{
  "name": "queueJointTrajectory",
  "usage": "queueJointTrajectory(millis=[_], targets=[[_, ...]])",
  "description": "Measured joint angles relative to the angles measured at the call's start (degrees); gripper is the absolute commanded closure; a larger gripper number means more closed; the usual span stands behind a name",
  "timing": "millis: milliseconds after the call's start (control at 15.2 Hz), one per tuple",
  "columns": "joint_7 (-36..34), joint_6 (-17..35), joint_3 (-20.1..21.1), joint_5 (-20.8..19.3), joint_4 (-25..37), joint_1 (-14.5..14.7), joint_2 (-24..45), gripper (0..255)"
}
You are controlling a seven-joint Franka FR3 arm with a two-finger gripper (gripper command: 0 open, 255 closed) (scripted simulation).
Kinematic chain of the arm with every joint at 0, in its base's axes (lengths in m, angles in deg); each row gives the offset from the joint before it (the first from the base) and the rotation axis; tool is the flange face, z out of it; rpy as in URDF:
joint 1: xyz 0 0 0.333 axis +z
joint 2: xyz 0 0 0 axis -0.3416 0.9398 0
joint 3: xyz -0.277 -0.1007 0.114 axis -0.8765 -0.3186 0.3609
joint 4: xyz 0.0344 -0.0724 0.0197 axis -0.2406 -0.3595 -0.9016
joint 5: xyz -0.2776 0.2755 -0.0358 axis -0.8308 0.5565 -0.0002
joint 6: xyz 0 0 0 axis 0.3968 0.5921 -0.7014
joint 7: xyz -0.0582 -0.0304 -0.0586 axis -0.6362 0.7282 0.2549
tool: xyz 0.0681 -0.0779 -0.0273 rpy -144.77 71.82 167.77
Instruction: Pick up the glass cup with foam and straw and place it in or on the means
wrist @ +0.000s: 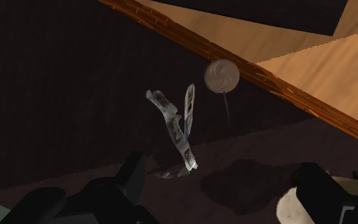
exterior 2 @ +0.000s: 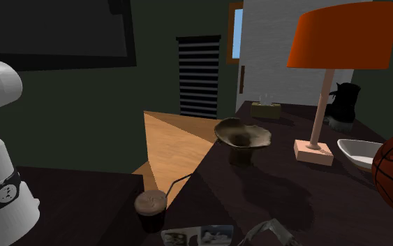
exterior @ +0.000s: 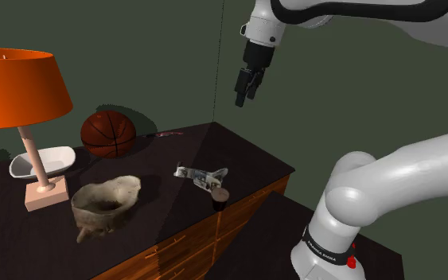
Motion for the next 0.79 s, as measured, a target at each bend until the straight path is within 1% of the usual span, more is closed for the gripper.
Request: queueJointTrajectory(millis=[132, 264, 528, 792], targets=[[0.0, 0.8, 0.0, 0.1, -1.0, 0.1, -0.3, 0], [0.5, 3.8, -0.4, 0.3, -4.3, 0.2, -0.6, 0], [1.3, 11.4, -1.0, 1.1, -12.3, 0.5, -1.3, 0], [1.9, 20.1, -1.3, 2.1, -18.8, 1.2, 0.8, 0]])
